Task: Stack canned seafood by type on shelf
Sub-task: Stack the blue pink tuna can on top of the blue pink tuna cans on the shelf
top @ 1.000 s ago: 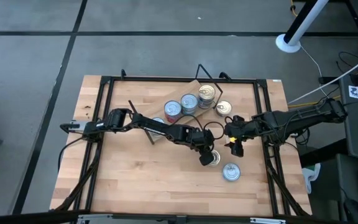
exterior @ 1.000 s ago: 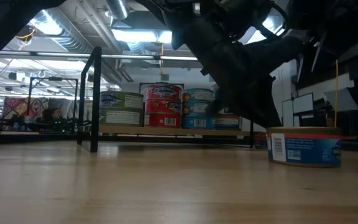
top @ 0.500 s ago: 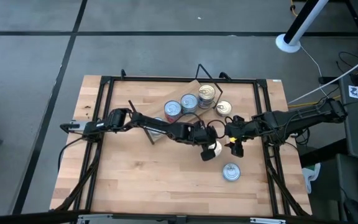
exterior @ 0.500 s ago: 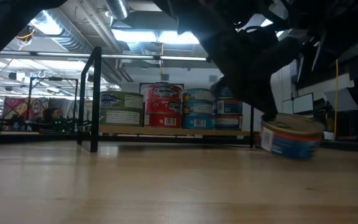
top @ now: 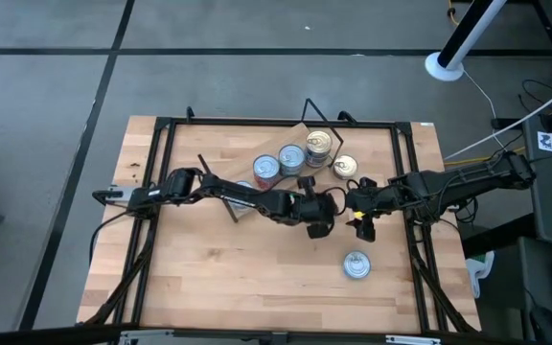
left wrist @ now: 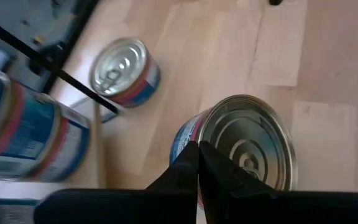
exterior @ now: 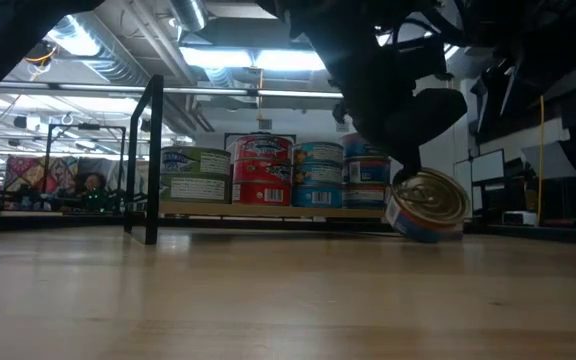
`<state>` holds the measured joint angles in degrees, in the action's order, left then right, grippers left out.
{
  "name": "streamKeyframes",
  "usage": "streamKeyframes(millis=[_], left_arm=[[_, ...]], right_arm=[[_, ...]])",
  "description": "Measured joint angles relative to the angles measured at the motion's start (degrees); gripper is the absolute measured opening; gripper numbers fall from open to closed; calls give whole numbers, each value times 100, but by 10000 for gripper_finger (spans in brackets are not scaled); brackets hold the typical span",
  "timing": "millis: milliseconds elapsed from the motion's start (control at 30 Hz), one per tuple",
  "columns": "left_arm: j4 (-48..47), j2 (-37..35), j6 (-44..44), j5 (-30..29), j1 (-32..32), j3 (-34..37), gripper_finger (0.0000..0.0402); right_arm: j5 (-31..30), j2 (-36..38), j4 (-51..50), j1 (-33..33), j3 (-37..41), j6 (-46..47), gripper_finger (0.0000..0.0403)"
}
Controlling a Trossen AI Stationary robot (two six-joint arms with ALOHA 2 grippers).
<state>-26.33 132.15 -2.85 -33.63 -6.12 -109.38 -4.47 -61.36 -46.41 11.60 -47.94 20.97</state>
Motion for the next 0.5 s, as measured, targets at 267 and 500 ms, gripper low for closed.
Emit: streamKeyframes(millis=[267, 500], left_arm=[[45, -10, 559, -965, -332, -7, 0], [168, -21, 957, -1528, -574, 20, 0]], right_arm=[[-59, 0, -10, 0, 0, -10, 266], [-662, 0, 0, -2, 0, -17, 266]])
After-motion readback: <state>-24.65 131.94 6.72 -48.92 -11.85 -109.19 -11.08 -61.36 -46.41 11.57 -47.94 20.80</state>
